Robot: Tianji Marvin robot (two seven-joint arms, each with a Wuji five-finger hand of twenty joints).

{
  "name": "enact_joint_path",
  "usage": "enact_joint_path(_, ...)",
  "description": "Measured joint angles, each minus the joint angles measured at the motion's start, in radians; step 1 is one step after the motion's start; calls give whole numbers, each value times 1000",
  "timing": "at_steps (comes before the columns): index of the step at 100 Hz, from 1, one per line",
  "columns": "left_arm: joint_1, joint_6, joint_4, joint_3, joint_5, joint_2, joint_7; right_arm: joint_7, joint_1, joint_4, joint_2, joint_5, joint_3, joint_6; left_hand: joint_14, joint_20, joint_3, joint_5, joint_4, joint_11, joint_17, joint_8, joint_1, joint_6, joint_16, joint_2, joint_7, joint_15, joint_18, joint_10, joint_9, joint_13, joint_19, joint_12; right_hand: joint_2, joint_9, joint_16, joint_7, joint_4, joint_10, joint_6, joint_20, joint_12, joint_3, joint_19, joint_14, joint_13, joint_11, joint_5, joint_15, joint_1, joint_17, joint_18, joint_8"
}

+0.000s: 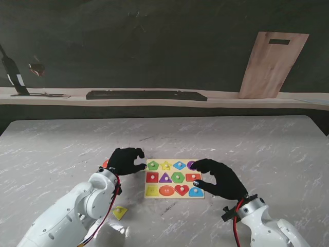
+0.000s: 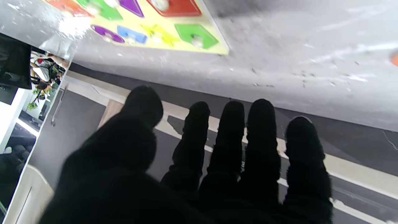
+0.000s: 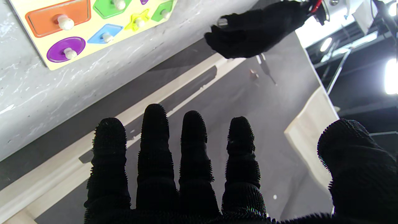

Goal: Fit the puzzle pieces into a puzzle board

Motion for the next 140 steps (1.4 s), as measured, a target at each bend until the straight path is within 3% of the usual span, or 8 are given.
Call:
enact_joint_path(9, 51, -40, -35, -91, 28, 6, -1, -7, 5, 1, 1, -18, -11, 7, 0, -6, -83, -3, 0, -45, -25, -5, -6, 0, 0, 23, -48, -46, 0, 3, -55, -45, -3, -32, 0, 0, 0, 0, 0, 0, 0, 0, 0, 0, 0, 0, 0, 0, 0, 0, 0, 0, 0, 0)
enact_joint_path(13, 73, -50, -50, -126, 35, 10, 2, -9, 7, 1, 1, -27, -16, 9, 0, -6, -83, -3, 0, -61, -33, -5, -6, 0, 0, 23, -53, -54, 0, 5, -67, -59, -3, -40, 0, 0, 0, 0, 0, 0, 0, 0, 0, 0, 0, 0, 0, 0, 0, 0, 0, 0, 0, 0)
enact_joint_path(17, 92, -58, -57, -154, 40, 13, 18, -10, 10, 1, 1, -35, -20, 11, 0, -6, -92, -16, 20, -69, -42, -5, -6, 0, -1, 23, -72, -78, 0, 5, -72, -74, -11, -45, 0, 0, 0, 0, 0, 0, 0, 0, 0, 0, 0, 0, 0, 0, 0, 0, 0, 0, 0, 0)
enact_joint_path(34, 143, -111, -50, -239, 65, 23, 98, -18, 27, 11, 3, -42, -50, 17, 0, -6, -98, -13, 20, -86, -60, -5, -5, 1, -13, 23, -85, -122, 0, 6, -88, -115, -17, -57, 0, 0, 10, 0, 0, 0, 0, 1, 0, 0, 0, 0, 0, 0, 0, 13, 0, 0, 0, 0)
enact_joint_path(56, 155, -184, -21, -313, 128, 46, 18, 3, 48, 22, 5, -49, -79, 40, -1, -7, -97, -12, 20, -94, -86, -12, 16, 1, -21, 20, -112, -161, 0, 4, -88, -151, -25, -66, 0, 0, 19, 4, 0, 0, 0, 12, 0, 0, 0, 0, 0, 0, 0, 24, 0, 0, 0, 0)
enact_joint_path(81, 86, -215, 99, -313, 136, 74, -53, -2, 65, 38, 10, -103, -101, 82, -6, -7, -54, -11, 20, -106, -107, -24, 53, -12, -22, 10, -126, -183, 0, -9, -88, -162, -37, -70, 0, 0, 21, 4, 0, 0, 0, 13, 0, 0, 0, 0, 0, 1, 0, 24, 0, 0, 0, 0)
enact_joint_path(110, -39, -214, 274, -208, 132, 86, 23, 8, 98, 63, 15, -121, -129, 122, -12, -7, -31, -11, 21, -107, -108, -25, 93, -18, -22, 11, -128, -193, 0, -20, -88, -162, -37, -71, 0, 0, 21, 5, 0, 0, 0, 14, 0, 0, 1, 0, 0, 11, 0, 24, 0, 0, 0, 0)
enact_joint_path(140, -117, -236, 337, -126, 108, 86, 4, 16, 104, 67, 15, -125, -133, 130, -19, -7, -30, -11, 21, -107, -97, -26, 79, -18, -22, 10, -128, -178, 0, -34, -82, -160, -37, -71, 0, 0, 21, 5, 0, 0, 0, 20, 0, 0, 1, -1, 0, 11, 0, 25, 0, 0, 0, 0)
